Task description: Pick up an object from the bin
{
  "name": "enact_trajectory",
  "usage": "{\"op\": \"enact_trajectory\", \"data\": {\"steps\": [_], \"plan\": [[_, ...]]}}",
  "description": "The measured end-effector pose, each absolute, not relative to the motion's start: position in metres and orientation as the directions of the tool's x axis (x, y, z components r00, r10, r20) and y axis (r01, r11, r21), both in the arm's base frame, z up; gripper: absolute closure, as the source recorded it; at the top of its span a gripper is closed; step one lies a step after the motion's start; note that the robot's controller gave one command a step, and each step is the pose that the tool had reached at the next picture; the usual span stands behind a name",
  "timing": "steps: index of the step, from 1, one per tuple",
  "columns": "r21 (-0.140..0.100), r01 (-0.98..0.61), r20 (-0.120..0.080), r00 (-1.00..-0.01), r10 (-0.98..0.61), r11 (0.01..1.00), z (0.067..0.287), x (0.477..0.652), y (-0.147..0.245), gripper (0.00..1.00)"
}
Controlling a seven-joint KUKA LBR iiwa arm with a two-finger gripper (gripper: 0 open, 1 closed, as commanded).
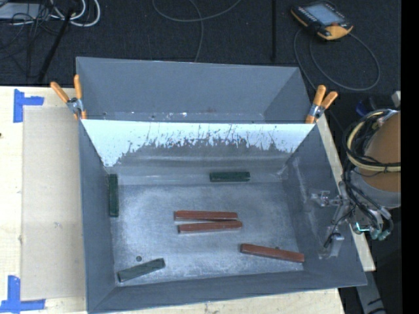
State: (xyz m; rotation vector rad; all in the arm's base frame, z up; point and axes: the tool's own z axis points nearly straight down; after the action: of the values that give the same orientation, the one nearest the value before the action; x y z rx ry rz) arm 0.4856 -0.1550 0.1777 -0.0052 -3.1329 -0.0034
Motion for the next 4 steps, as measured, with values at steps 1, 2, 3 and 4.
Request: {"op": "enact_trajectory", "data": {"steps": [1,2,3,4], "plan": [[0.001,-0.001,0.002,-1.000,-0.001,1.000,0.182,0.488,-0.154,0.00],[0.000,0.090,-0.003,-0.996,0.090,0.996,0.097,0.482,-0.127,0.00],[0.001,0.104,0.005,-0.995,0.104,0.995,0.110,0.478,-0.121,0.00],[0.001,0.150,-0.002,-0.989,0.150,0.989,0.138,0.478,-0.119,0.00]]}}
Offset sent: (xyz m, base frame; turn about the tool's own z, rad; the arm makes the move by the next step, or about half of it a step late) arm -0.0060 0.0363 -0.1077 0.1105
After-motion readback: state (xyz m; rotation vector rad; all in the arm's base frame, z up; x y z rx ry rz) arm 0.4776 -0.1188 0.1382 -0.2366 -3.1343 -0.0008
